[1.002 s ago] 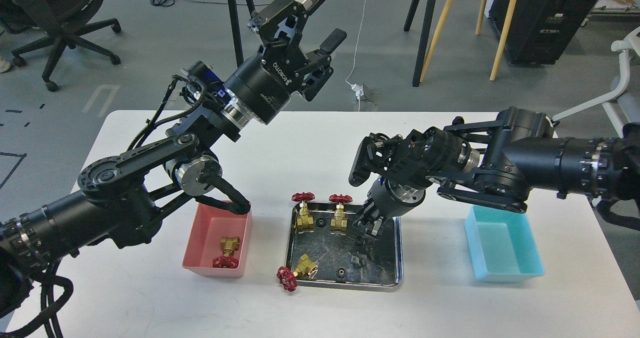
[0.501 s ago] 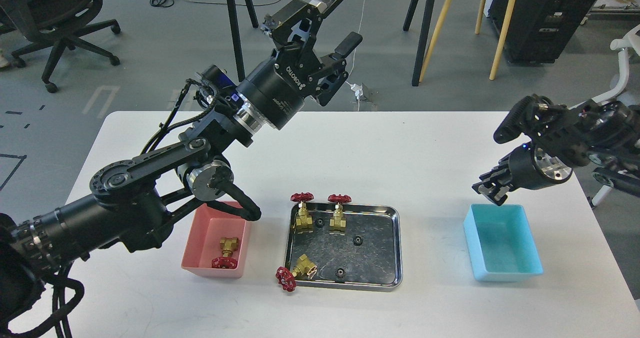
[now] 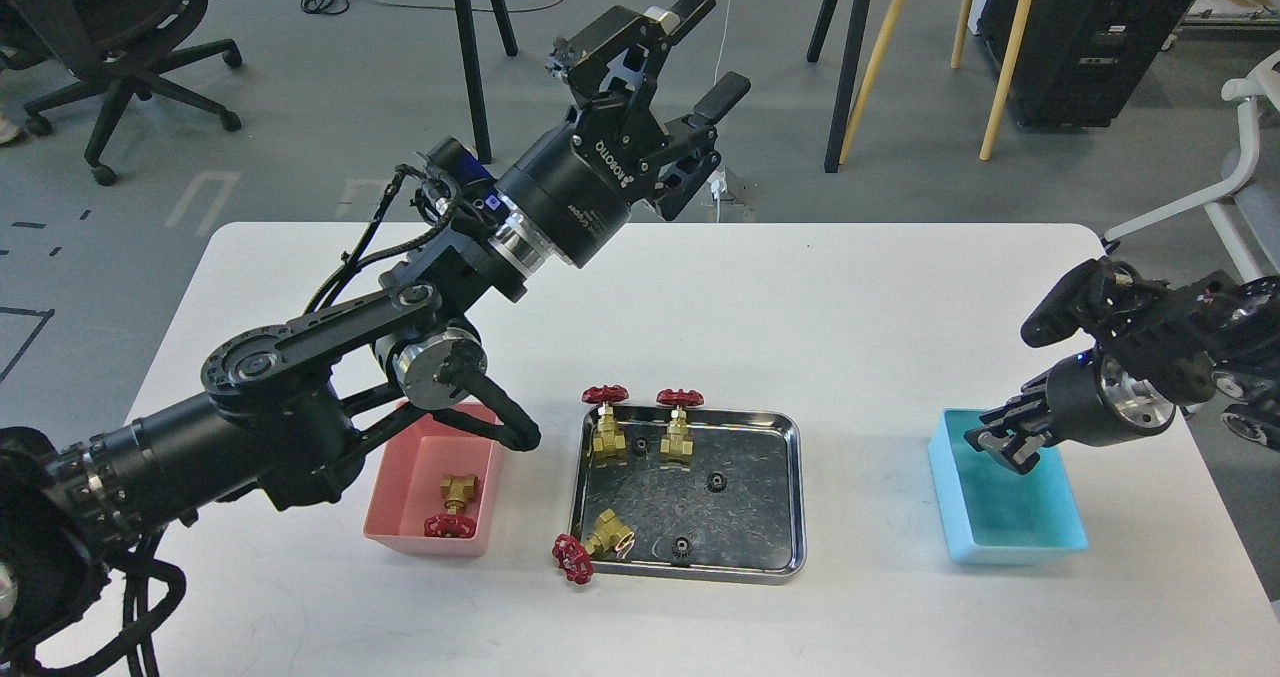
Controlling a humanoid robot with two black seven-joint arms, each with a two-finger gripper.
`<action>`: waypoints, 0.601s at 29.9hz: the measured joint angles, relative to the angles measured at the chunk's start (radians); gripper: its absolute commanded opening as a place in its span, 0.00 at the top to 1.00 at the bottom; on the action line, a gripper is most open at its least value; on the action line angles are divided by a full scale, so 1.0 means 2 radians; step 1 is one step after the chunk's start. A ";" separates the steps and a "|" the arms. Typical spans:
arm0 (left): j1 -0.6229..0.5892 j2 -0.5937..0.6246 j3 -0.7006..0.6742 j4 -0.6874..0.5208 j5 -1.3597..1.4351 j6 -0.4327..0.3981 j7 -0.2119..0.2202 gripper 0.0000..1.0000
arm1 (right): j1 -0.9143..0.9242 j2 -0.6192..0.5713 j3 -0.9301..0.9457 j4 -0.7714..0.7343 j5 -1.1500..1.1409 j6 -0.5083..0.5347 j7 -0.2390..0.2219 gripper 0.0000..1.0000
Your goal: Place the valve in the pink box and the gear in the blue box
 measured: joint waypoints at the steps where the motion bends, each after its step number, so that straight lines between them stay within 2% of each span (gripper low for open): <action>1: 0.000 0.000 0.000 0.000 0.000 0.000 0.000 0.30 | -0.001 -0.004 0.001 0.000 0.000 0.000 0.000 0.53; 5: 0.000 0.000 0.002 0.000 0.000 0.001 0.000 0.30 | -0.011 -0.015 0.010 0.005 0.002 0.000 -0.001 0.31; 8: -0.001 0.000 0.004 0.001 0.000 0.001 0.000 0.30 | -0.026 -0.026 0.026 0.011 0.002 0.000 -0.001 0.21; 13: -0.001 0.009 0.005 0.001 0.001 0.000 0.000 0.29 | -0.038 -0.036 0.089 0.011 0.023 0.000 -0.001 0.16; 18: -0.009 0.013 0.006 0.006 0.001 -0.002 0.000 0.29 | -0.047 -0.064 0.186 -0.001 0.142 0.000 -0.001 0.16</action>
